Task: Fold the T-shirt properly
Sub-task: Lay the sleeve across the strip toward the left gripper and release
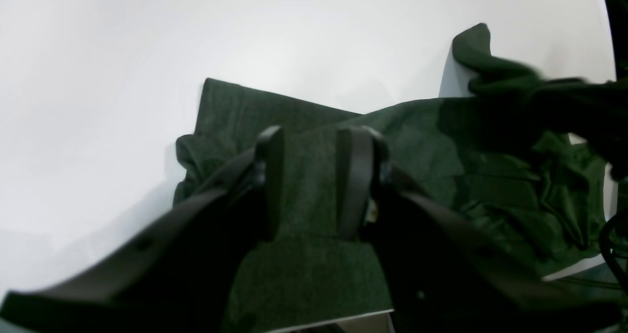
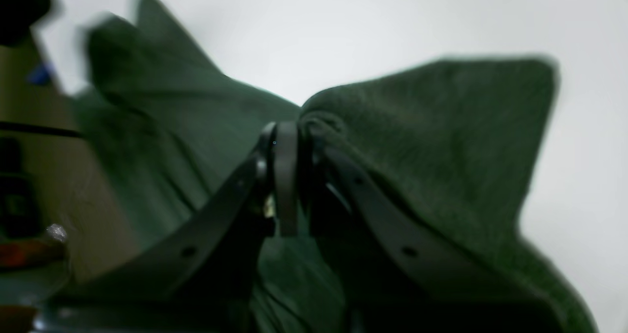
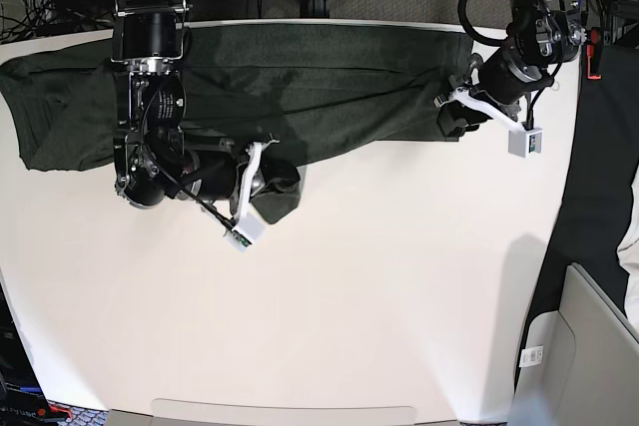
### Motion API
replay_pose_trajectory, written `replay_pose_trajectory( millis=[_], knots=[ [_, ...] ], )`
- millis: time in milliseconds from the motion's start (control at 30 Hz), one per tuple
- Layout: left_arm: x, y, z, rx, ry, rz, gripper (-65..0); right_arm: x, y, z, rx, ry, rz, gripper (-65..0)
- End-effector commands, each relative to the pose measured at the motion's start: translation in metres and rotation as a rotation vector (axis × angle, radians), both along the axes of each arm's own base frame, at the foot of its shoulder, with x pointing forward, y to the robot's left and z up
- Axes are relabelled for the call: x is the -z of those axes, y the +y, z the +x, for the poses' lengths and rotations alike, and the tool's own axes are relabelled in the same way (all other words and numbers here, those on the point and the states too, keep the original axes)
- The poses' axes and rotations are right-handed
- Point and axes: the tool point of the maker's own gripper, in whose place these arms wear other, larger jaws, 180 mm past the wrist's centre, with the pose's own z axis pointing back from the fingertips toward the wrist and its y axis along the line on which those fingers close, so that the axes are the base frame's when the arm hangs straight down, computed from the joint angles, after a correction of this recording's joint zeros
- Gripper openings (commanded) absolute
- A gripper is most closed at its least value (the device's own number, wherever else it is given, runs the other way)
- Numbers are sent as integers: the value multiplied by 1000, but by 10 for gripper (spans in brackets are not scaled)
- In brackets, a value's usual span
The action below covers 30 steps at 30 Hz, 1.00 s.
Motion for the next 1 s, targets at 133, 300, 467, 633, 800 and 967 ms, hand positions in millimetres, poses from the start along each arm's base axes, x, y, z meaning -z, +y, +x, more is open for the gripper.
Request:
replay_pose_trajectory(
  millis=[133,300,467,633,800,967],
  knots=[
    [-8,3,4,-5,-29,4,-468,-21,30,-7,-42,-17,140,-646],
    [-4,4,4,-10,-20,2,-468,-14,57,-31,-133,20,157,-646],
    [-4,4,4,-10,-20,2,-468,-7,84,-57,-200,61,181,-646],
    [-4,4,3,-11,-19,2,-468,-2,106,-81,-261,99,198,-646],
    [-4,5,3,-13,-18,2,-468,-9,110,-85,-279,88,221,-646],
    [-4,5,3,-13,-18,2,-468,-8,111,-86,-283,90,221,-646]
  ],
)
